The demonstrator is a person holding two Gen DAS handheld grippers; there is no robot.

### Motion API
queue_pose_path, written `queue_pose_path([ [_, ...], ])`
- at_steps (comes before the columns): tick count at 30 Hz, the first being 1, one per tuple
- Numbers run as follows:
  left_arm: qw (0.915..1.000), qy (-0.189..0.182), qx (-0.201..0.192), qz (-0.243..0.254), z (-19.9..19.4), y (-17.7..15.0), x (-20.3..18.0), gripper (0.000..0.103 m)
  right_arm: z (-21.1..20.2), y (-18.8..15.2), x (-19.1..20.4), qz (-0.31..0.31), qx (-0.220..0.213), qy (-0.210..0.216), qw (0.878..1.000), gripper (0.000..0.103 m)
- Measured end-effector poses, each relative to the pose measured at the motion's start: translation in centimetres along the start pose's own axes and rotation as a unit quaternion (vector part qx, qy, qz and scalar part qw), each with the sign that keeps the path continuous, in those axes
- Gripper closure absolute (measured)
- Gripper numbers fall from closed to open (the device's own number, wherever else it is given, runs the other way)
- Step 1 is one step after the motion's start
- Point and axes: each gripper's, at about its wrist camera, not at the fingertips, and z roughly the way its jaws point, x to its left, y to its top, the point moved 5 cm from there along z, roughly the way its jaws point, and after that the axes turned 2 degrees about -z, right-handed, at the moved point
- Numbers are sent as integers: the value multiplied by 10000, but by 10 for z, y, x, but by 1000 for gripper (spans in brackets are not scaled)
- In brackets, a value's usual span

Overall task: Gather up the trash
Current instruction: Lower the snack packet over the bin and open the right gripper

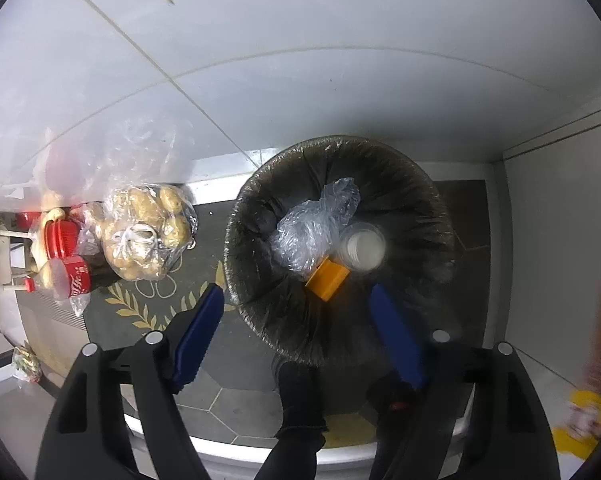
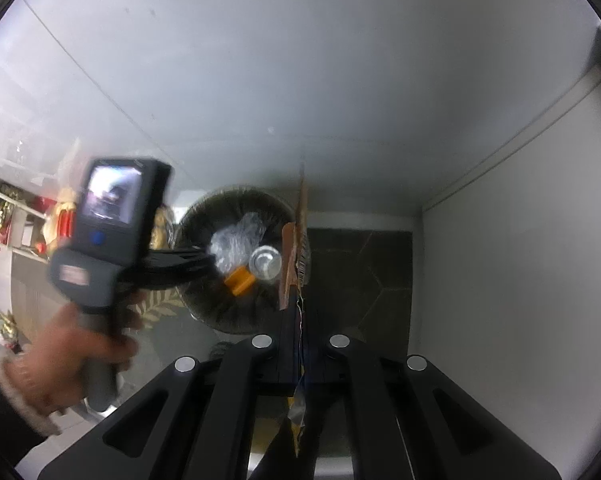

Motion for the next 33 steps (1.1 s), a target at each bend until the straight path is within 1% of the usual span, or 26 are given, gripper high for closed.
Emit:
queue_pose_path([
  [4, 10000, -4, -80, 35, -22, -7, 5, 28, 18, -3, 6, 48, 141, 132, 9998, 103],
  [9, 9999, -99, -131, -51, -50, -13, 16, 28, 38, -2, 13, 9, 248, 315, 9992, 103],
  [13, 9998, -29, -217, -41, -73, -19, 23, 28, 52, 3, 19, -77, 384, 341, 9987, 103],
  [17, 9996, 57, -251, -105, -90, -25, 34, 28, 74, 9, 29, -236, 619, 244, 9975, 103],
  [23, 9987, 4, -261, -445, -104, -30, 55, 28, 99, 15, 50, -415, 947, 135, 9945, 103],
  [33, 9977, 66, -339, -576, -111, -30, 74, 28, 119, 19, 74, -614, 1192, 50, 9910, 103],
])
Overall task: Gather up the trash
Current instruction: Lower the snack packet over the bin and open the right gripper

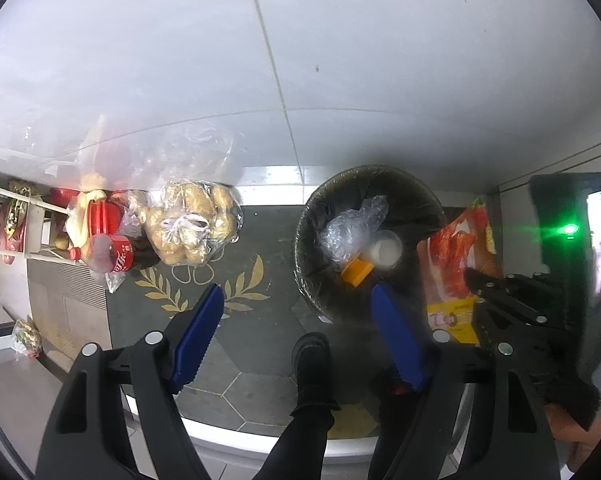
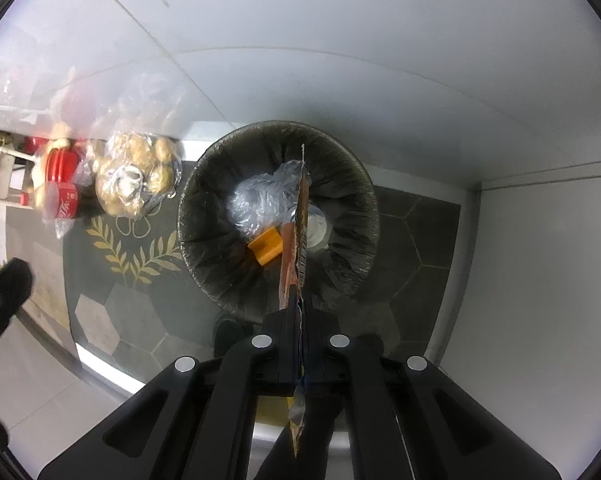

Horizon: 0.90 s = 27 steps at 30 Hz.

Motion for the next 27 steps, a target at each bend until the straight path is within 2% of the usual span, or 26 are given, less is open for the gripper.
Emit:
queue_pose_path([
  [14, 9999, -10, -63, -77, -9, 5, 8, 28, -1, 1, 6, -44, 128, 34, 9999, 102],
  [16, 10000, -7, -81, -56, -11, 7, 8, 28, -2, 1, 7, -46, 162, 73, 9998, 97],
  [18, 9999, 6, -111, -39, -14, 9, 7, 28, -5, 3, 8, -49, 116, 47, 9999, 84],
  [25, 9999, 40, -145, -82, -22, 12, 7, 28, -17, 2, 9, -77, 62, 63, 9999, 75],
  [27, 9999, 47, -147, -72, -23, 13, 6, 28, -21, 0, 6, -42, 58, 98, 9999, 69],
])
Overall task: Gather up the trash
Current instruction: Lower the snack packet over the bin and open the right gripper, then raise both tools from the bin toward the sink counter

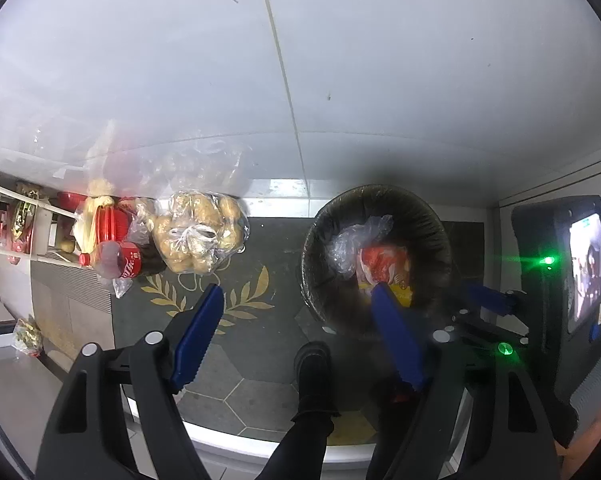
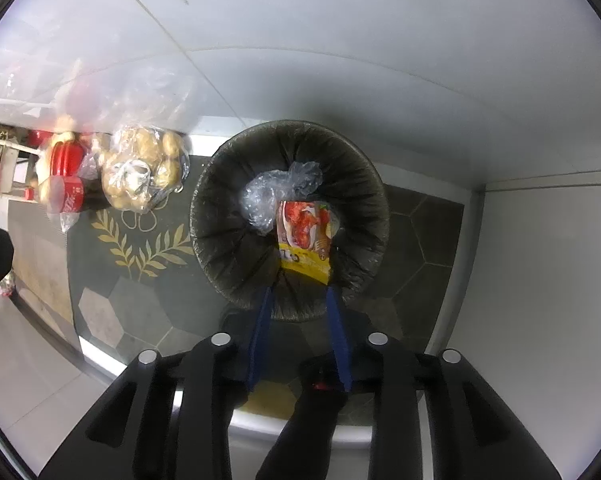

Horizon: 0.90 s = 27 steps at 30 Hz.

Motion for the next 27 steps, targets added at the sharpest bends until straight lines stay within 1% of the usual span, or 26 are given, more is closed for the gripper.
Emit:
queue_pose_path([
  [2, 10000, 9, -4, 21, -4, 1, -1, 28, -5, -3, -1, 21, 6, 40, 10000, 66],
  [6, 10000, 15, -23, 57, -16, 5, -5, 28, -25, -14, -4, 78, -27, 163, 9998, 64],
  [8, 9999, 24, -63, 110, -27, 9, -8, 28, -45, -23, -7, 149, -98, 372, 9991, 62],
  [10, 9998, 9, -108, 174, -40, 14, -12, 28, -74, -32, -11, 208, -307, 503, 9980, 62],
  [11, 9996, -25, -169, 222, -53, 18, -14, 28, -98, -39, -17, 255, -530, 521, 9969, 62],
  [13, 9986, -101, -348, 373, -79, 24, -20, 28, -141, -52, -29, 373, -875, 562, 9939, 58],
  [14, 9975, -146, -479, 503, -97, 30, -25, 28, -170, -61, -37, 453, -1098, 568, 9913, 54],
  [16, 9945, -241, -693, 744, -129, 39, -37, 28, -208, -73, -47, 533, -1360, 538, 9878, 54],
  [17, 9917, -315, -866, 896, -153, 44, -46, 28, -234, -82, -54, 561, -1540, 501, 9852, 54],
  [19, 9874, -406, -1082, 1078, -185, 50, -61, 28, -275, -97, -66, 603, -1830, 389, 9805, 54],
  [20, 9837, -482, -1245, 1208, -208, 53, -71, 27, -306, -107, -75, 668, -2091, 283, 9752, 54],
  [21, 9788, -568, -1435, 1344, -235, 55, -81, 27, -323, -112, -80, 726, -2236, 207, 9718, 54],
  [22, 9759, -611, -1547, 1414, -250, 56, -88, 27, -347, -121, -89, 831, -2446, 73, 9660, 53],
  [23, 9700, -699, -1752, 1531, -277, 58, -99, 27, -376, -136, -103, 1034, -2739, -162, 9561, 52],
  [24, 9632, -796, -1976, 1639, -304, 58, -112, 23, -398, -149, -116, 1232, -2971, -322, 9463, 41],
  [25, 9558, -878, -2195, 1746, -328, 58, -125, 16, -424, -167, -133, 1534, -3278, -459, 9311, 35],
  [26, 9484, -964, -2374, 1868, -347, 57, -138, 14, -439, -178, -144, 1756, -3417, -525, 9218, 31],
  [27, 9388, -1095, -2530, 2063, -369, 53, -157, 14, -451, -190, -157, 1991, -3488, -583, 9139, 31],
])
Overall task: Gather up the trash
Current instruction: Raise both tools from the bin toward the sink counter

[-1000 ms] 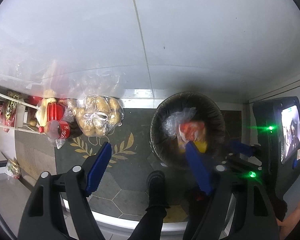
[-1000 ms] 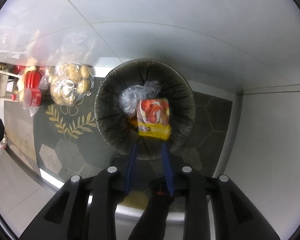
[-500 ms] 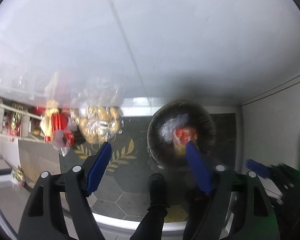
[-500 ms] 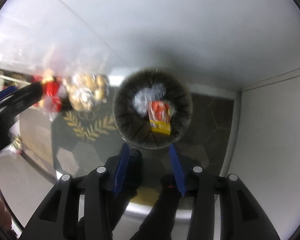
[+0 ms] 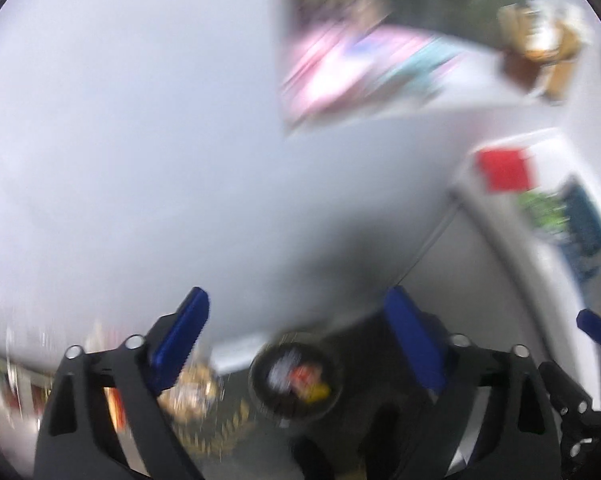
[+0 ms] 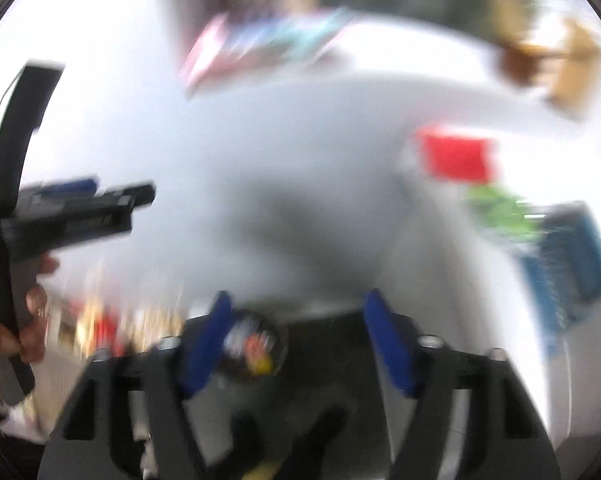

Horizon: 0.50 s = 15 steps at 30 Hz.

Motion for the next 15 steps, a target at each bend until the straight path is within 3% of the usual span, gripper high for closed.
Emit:
queue_pose_path([
  [5, 9934, -654, -430, 840, -42, 33, -96, 14, -59, 1, -72, 1186, -407, -378, 9914, 31],
  [9, 9853, -1011, -515, 1276, -64, 34, -153, 12, -88, -7, -106, 1439, -643, -810, 9842, 31],
  [15, 9752, -1212, -570, 1764, -85, 22, -214, 8, -117, -23, -160, 1827, -823, -1264, 9715, 31],
])
